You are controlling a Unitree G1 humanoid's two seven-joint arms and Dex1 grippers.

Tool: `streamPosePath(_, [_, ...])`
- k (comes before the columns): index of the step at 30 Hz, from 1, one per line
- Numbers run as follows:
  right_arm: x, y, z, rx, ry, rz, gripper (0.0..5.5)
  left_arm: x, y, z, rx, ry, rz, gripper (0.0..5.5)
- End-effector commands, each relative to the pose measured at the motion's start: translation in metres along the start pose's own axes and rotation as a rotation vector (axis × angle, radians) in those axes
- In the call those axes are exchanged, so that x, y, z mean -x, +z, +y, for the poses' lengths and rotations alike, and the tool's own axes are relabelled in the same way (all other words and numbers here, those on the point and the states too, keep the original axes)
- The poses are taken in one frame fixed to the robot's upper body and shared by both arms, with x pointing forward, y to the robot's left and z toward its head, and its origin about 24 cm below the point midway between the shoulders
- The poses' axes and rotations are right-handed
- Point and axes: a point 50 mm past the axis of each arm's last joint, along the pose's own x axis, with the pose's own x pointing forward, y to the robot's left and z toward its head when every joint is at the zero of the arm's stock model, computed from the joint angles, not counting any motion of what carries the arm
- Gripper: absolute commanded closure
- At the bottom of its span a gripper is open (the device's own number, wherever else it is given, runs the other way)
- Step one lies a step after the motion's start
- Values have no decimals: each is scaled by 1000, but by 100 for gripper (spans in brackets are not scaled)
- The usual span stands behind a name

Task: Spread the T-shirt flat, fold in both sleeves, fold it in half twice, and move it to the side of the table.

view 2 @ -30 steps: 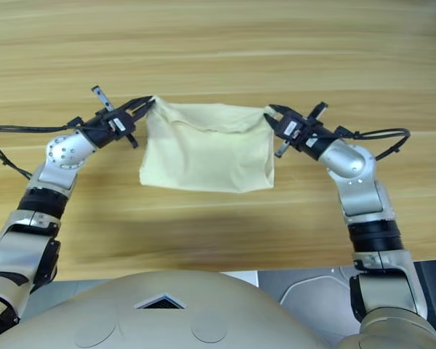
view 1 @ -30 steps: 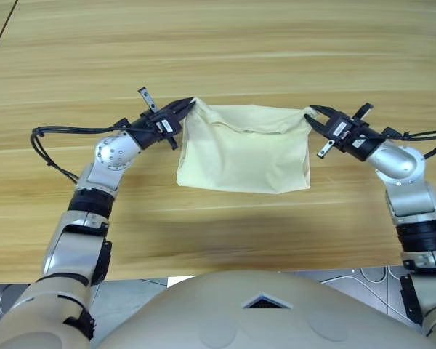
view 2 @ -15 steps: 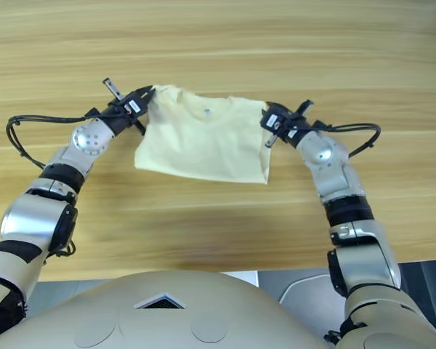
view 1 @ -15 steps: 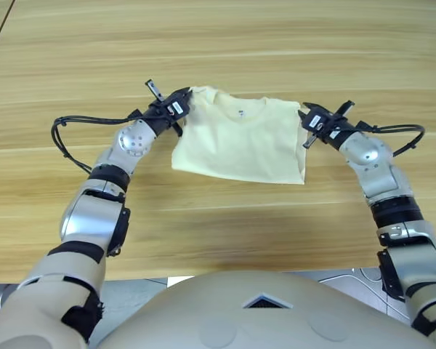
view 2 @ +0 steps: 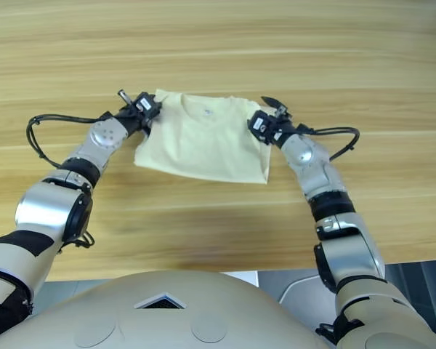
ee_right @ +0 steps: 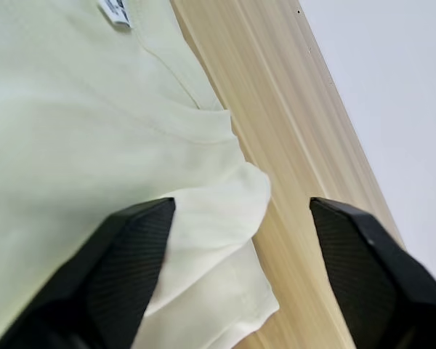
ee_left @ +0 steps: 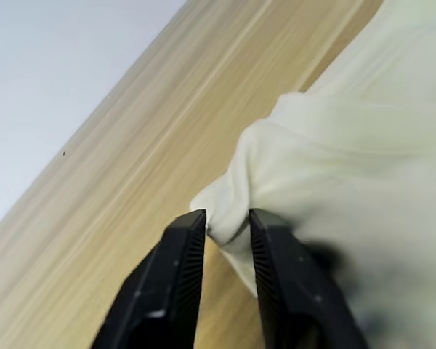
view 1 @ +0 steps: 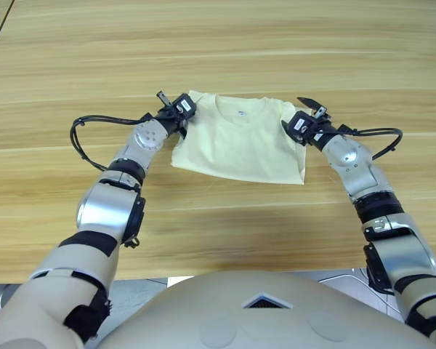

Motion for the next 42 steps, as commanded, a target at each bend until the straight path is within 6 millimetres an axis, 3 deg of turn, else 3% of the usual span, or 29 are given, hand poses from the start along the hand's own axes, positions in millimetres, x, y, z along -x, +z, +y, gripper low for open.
streamPosePath(1, [0,10,-3,-6,-13,-53,135,-2,5,26,62,160,40,372])
streamPosePath(4, [4,7,1,33,15,-45,86,3,5,47,145,300,40,337])
streamPosePath(8, [11,-4,13,127,97,-2,24,9,12,66,272,358,-70,337])
streamPosePath(11, [13,-16,15,185,112,65,12,15,17,76,328,384,-165,337])
streamPosePath(15, [23,-31,11,228,119,124,12,22,13,77,299,398,-215,337])
streamPosePath(18, [45,-37,8,270,144,114,12,33,1,68,275,408,-241,337])
streamPosePath(20, [74,-15,26,293,265,-90,12,39,-7,59,260,413,-255,337])
streamPosePath(22, [113,25,42,276,378,-384,12,45,-14,52,237,423,-262,337])
streamPosePath(25, [157,69,34,228,398,-711,12,53,-19,49,219,444,-285,337])
streamPosePath(28, [171,81,18,180,363,-818,12,59,-19,50,208,464,-322,337])
streamPosePath(31, [162,78,7,138,316,-787,12,60,-14,49,172,457,-364,337])
streamPosePath(35, [119,77,0,102,222,-687,12,62,-4,37,82,380,-451,337])
streamPosePath(37, [88,84,-1,108,162,-632,12,61,-1,20,-4,259,-474,337])
streamPosePath(40, [45,94,3,138,77,-548,12,64,-8,-31,-187,-104,-444,337])
streamPosePath(42, [24,99,6,146,30,-504,12,67,-15,-55,-257,-256,-406,337])
